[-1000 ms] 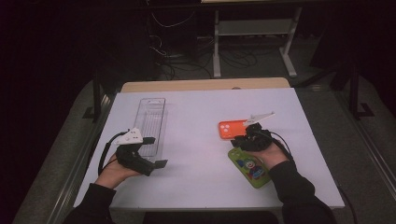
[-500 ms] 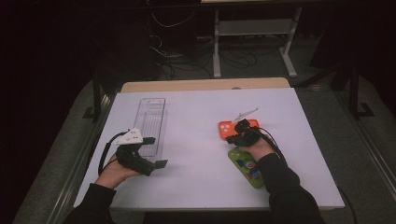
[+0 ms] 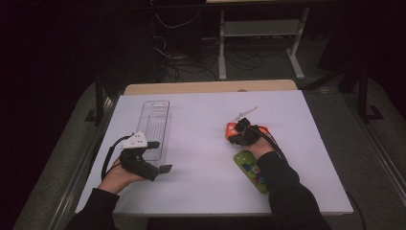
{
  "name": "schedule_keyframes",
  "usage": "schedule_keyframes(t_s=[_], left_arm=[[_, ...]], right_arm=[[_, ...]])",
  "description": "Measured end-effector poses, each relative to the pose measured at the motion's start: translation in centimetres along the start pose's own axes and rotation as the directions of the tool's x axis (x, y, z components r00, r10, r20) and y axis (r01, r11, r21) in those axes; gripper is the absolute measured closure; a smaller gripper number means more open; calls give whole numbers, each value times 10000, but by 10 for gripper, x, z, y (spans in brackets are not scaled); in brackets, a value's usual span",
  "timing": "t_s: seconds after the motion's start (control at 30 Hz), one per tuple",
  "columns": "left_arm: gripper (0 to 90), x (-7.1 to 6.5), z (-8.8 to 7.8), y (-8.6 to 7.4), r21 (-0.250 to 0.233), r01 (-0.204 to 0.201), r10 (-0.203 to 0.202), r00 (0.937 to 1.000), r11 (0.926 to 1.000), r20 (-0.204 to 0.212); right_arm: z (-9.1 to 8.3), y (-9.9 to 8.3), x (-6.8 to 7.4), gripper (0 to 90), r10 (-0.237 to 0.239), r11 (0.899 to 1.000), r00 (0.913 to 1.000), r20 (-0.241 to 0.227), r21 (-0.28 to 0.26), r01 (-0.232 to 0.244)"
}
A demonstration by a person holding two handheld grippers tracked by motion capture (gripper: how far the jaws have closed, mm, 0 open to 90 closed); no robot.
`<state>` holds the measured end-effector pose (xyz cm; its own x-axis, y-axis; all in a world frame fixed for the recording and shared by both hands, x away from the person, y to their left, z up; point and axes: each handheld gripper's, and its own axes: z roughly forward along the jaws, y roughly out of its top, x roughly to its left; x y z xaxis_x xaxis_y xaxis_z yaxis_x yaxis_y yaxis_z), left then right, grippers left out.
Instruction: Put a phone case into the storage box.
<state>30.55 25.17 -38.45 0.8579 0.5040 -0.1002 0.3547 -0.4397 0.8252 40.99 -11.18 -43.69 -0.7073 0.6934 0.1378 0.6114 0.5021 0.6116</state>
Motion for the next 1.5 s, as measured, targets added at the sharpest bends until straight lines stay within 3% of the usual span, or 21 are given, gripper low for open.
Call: schedule_keyframes(t_s=[0.03, 0.33, 0.73, 0.9, 1.03, 1.17, 1.2, 1.23, 1.5], left_arm=[[0, -1, 1, 0, -162, 180, -180, 9998, 9997, 19], [0, 0, -1, 0, -158, 163, -163, 9999, 9997, 14], [0, -1, 1, 0, -80, 101, -101, 9999, 9999, 45], [0, -1, 1, 0, -66, 60, -60, 10000, 10000, 40], [0, -2, 2, 0, -15, 36, -36, 10000, 10000, 43], [0, -3, 2, 0, 141, -15, 15, 10000, 9999, 29], [0, -2, 3, 0, 234, -147, 147, 9999, 9996, 31], [0, -2, 3, 0, 234, -147, 147, 9999, 9996, 31], [0, -4, 5, -1, 226, -85, 84, 10000, 9997, 18]], right_arm=[[3, 5, -2, 887, -119, 9999, 9998, 148, 41, 118], [12, 22, -16, 887, -143, 9996, 9981, 592, 253, 128], [14, 24, -29, 887, 169, 9997, 9975, 682, 166, -181], [0, 21, -27, 860, 387, 9990, 9980, 494, -261, -374], [-27, 11, -23, 768, 503, 9957, 9980, 376, -800, -472], [-37, 1, -22, 696, 637, 9937, 9973, 371, -944, -599], [-43, -5, -21, 639, 676, 9934, 9969, 391, -958, -636], [-43, -5, -21, 639, 676, 9934, 9969, 391, -958, -636], [-76, -32, -17, 353, 1020, 9867, 9924, 691, -1340, -921]])
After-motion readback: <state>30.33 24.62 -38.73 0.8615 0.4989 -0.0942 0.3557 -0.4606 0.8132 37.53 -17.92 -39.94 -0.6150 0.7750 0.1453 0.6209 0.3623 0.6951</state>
